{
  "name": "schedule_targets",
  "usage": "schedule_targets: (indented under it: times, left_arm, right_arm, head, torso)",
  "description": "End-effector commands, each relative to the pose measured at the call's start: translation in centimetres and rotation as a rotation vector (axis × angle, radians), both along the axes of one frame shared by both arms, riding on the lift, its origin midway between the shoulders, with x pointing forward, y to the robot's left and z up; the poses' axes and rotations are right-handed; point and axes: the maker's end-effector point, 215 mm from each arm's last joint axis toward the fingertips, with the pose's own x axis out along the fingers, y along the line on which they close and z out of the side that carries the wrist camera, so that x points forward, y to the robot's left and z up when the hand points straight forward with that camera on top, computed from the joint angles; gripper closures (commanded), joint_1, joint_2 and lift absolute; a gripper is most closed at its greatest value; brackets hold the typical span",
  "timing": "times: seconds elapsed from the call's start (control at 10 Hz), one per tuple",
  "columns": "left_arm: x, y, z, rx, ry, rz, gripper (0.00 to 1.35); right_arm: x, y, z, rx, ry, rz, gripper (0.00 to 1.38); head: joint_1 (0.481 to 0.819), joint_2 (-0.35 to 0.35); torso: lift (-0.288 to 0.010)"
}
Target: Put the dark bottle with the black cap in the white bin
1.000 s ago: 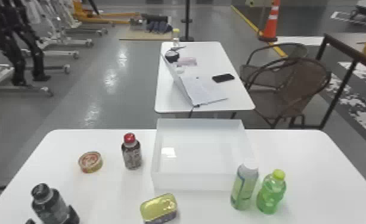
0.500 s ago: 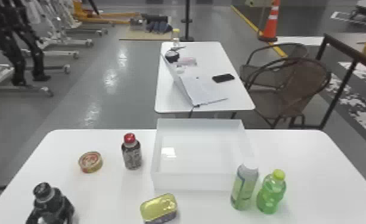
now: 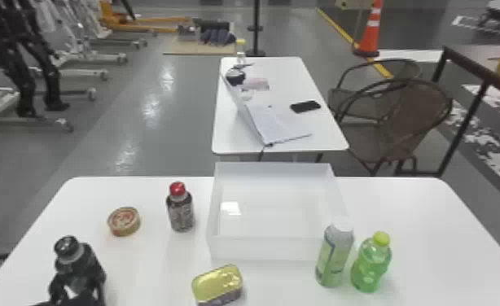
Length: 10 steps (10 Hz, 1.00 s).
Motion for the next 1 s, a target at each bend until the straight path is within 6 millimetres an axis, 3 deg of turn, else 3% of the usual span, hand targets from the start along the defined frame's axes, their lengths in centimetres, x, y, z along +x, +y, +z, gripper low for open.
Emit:
schedule_targets:
  times: [0.0,0.1,0.3,0.4,0.6,0.9]
  left_arm:
    - [1.2,-3.4,6.3,0.005,-0.089,-0.068,0.97]
    - [2.9,-6.6,10.3,-0.012,-0.145,-0.146,0.97]
    - [8.7,-14.5,14.6,-0.117,-0.169,-0.450,0.97]
    - [10.7,-18.4,15.6,-0.110,-0.161,-0.590,0.97]
    - [12.9,-24.6,13.5,-0.164,-0.097,-0.757,0.97]
    - [13.6,-29.6,7.9,-0.161,0.033,-0.898,0.97]
  right_arm:
    - [0.0,0.0,0.1,0.002,-0.001,-0.001,0.11]
    - [0.0,0.0,0.0,0.002,0.000,-0.001,0.11]
    - [0.2,0.0,-0.1,0.004,0.001,0.002,0.11]
    - [0.3,0.0,-0.2,0.006,0.002,0.003,0.12]
    - [0.4,0.1,-0.3,0.010,0.002,0.004,0.12]
    - [0.4,0.1,-0.3,0.012,0.002,0.003,0.12]
  head:
    - [0.549,0.000]
    - [0.549,0.000]
    - [0.549,0.000]
    - [0.549,0.000]
    - [0.549,0.000]
    - [0.549,0.000]
  torso:
    - [-0.100]
    - [-0.100]
    - [-0.100]
    - [-0.100]
    - [-0.100]
    - [-0.100]
